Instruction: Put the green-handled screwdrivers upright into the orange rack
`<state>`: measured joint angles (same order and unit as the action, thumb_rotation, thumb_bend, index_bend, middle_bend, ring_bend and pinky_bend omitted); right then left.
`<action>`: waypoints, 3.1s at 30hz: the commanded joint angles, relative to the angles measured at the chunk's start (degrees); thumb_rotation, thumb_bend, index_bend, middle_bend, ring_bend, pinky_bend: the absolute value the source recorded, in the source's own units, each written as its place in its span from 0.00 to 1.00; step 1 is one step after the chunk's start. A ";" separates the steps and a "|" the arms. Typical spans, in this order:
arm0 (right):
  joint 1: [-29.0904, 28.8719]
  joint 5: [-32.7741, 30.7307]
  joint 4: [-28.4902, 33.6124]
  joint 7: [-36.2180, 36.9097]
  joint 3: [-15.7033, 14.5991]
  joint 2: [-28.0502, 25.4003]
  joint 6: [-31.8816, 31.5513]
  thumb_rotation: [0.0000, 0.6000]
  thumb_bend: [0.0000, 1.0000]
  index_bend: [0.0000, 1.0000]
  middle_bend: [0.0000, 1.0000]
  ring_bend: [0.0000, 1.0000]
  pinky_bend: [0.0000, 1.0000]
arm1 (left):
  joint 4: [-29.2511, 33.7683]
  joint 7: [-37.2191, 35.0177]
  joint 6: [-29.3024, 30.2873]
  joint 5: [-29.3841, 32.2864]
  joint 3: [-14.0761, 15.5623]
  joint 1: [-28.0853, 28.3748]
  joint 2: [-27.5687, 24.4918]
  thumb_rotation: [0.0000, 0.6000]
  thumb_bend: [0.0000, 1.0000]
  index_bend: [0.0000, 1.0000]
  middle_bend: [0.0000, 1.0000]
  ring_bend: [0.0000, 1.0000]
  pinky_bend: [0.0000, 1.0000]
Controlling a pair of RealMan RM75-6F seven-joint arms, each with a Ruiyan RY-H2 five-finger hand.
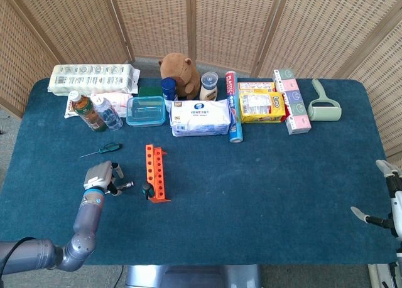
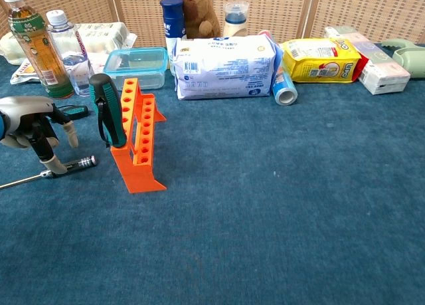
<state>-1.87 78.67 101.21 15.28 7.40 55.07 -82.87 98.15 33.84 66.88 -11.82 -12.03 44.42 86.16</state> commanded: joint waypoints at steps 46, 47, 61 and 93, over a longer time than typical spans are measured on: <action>0.60 0.18 -0.18 2.28 0.19 -0.91 -0.80 1.00 0.08 0.06 0.06 0.00 0.00 | -0.92 4.12 0.24 0.51 -1.90 1.32 4.01 1.00 0.44 0.50 0.96 0.97 1.00; 0.59 0.18 -0.17 2.27 0.19 -0.91 -0.78 1.00 0.08 0.06 0.06 0.00 0.00 | -0.72 4.05 0.24 0.42 -1.93 1.27 3.86 1.00 0.44 0.50 0.96 0.97 1.00; 0.39 0.30 -0.11 1.65 -0.01 -0.67 -0.41 1.00 0.08 0.06 0.06 0.00 0.00 | 9.49 -2.09 -0.99 -4.84 -4.42 -1.83 -5.19 1.00 0.45 0.50 0.96 0.97 1.00; -0.25 -0.03 0.36 -2.40 -0.29 0.67 0.11 1.00 0.08 0.06 0.06 0.00 0.00 | 28.32 -47.68 -28.17 -36.17 -14.34 -18.56 -36.93 1.00 0.45 0.50 0.96 0.97 1.00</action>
<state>-2.12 78.64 101.57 12.88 7.12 55.74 -82.76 125.65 -3.13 46.86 -40.59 -22.24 29.79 53.83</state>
